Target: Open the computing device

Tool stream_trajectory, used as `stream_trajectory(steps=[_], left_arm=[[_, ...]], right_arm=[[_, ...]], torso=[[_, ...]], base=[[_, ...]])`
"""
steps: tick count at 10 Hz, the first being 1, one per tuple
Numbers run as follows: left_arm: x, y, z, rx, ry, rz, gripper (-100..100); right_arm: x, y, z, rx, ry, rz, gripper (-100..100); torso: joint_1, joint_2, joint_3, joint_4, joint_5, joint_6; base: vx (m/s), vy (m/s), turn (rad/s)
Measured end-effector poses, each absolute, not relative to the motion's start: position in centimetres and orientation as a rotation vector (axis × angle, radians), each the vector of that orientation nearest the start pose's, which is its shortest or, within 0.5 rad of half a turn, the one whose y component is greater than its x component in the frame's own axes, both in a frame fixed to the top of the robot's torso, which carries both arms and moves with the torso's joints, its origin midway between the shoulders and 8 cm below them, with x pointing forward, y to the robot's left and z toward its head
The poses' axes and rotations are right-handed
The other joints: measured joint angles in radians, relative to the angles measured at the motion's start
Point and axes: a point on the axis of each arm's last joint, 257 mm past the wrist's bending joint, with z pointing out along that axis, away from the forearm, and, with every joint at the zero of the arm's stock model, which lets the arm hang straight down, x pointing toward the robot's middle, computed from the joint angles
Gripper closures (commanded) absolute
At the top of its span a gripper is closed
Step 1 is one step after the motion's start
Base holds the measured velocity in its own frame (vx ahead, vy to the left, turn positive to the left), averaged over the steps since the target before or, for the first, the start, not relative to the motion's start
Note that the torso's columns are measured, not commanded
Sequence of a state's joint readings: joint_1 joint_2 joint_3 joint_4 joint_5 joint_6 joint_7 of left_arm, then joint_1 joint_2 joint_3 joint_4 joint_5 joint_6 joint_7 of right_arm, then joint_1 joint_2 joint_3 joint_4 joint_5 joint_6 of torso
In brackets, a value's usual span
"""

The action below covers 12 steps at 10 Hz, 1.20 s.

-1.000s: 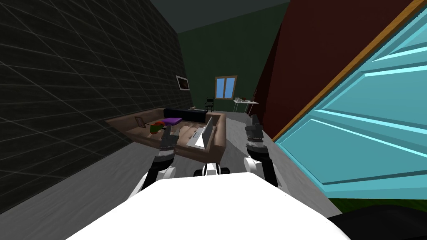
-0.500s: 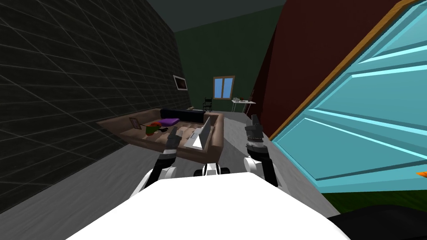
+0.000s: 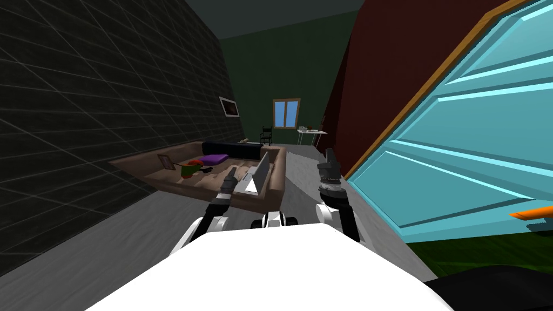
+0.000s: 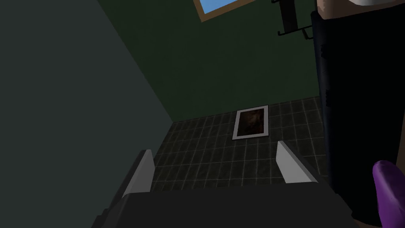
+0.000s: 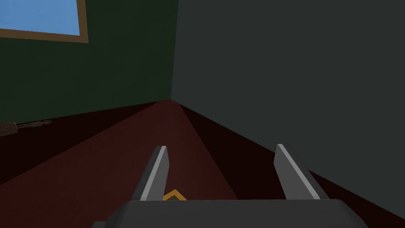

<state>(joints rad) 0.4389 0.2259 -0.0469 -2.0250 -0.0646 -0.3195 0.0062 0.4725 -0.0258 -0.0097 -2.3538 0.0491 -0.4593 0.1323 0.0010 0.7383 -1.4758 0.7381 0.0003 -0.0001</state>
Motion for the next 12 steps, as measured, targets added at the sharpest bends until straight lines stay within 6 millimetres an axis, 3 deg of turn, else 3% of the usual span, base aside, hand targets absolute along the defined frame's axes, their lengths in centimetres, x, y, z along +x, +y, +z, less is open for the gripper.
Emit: stream_trajectory(steps=[9,12], left_arm=[[43.3,27.7,-20.2,-0.792,1.367,-0.989,-100],[43.5,29.1,-22.6,-0.805,1.447,-0.916,-100]], right_arm=[[33.7,-26.8,5.8,0.512,0.645,1.159,0],[33.7,-26.8,5.8,0.512,0.645,1.159,0]], torso=[[-0.001,-0.001,0.000,0.000,0.000,0.000],[-0.001,0.000,0.000,0.000,0.000,0.000]], base=[[0.009,-0.048,-0.056],[0.008,-0.048,-0.050]])
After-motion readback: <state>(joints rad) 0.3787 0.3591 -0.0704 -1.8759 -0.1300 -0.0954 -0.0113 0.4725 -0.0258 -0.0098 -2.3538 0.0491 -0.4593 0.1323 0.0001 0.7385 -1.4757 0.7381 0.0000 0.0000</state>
